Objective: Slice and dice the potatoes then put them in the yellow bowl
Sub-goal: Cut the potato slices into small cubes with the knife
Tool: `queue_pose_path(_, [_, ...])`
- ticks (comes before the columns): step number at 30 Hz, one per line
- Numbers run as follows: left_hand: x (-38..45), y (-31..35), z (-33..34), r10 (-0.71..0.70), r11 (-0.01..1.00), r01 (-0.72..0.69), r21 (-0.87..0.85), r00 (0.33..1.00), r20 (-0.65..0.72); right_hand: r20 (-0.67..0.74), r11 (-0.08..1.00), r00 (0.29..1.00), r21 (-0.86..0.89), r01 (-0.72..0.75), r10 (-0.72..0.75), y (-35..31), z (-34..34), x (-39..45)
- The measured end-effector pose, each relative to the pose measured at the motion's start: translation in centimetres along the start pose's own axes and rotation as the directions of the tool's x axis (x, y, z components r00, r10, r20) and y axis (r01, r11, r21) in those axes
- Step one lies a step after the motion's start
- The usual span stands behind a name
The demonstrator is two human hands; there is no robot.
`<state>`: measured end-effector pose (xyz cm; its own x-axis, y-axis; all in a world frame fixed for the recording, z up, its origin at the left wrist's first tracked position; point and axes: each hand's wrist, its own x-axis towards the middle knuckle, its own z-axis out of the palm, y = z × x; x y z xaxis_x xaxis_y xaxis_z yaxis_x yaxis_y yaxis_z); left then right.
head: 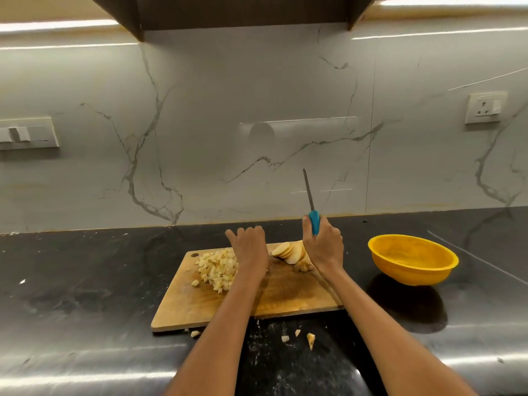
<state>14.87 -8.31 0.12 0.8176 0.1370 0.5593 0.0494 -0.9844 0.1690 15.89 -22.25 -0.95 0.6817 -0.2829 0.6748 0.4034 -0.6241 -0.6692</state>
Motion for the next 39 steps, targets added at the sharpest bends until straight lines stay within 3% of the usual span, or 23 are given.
queue_pose_path(8, [1.0,-0.4,0.0,-0.073,0.997,0.071,-0.043,0.996,-0.059,-0.015,1.0,1.0,-0.001,0.006,-0.006,0.4,0.1,0.4])
queue_pose_path(11, [0.9,-0.5,0.2,-0.097,0.989,0.095,-0.11,0.995,-0.014,-0.031,1.0,0.999,0.015,-0.011,0.011,0.4,0.1,0.5])
queue_pose_path(16, [1.2,-0.3,0.7,-0.01,1.0,0.011,-0.016,0.997,0.077,-0.04,0.999,0.998,0.026,-0.038,0.039,0.6,0.0,0.6])
queue_pose_path(19, [1.5,0.1,0.9,0.101,0.986,-0.068,-0.153,0.971,0.218,-0.032,0.999,0.999,0.008,-0.035,0.036,0.6,0.0,0.6])
queue_pose_path(23, [1.7,1.0,1.1,0.267,0.949,-0.156,-0.273,0.859,0.437,-0.009,1.0,1.0,-0.013,-0.024,0.024,0.5,0.0,0.5])
queue_pose_path(39, [2.4,-0.3,1.8,0.298,0.873,-0.111,-0.474,0.892,0.341,-0.008,0.999,1.0,-0.031,-0.017,0.017,0.6,-0.1,0.5])
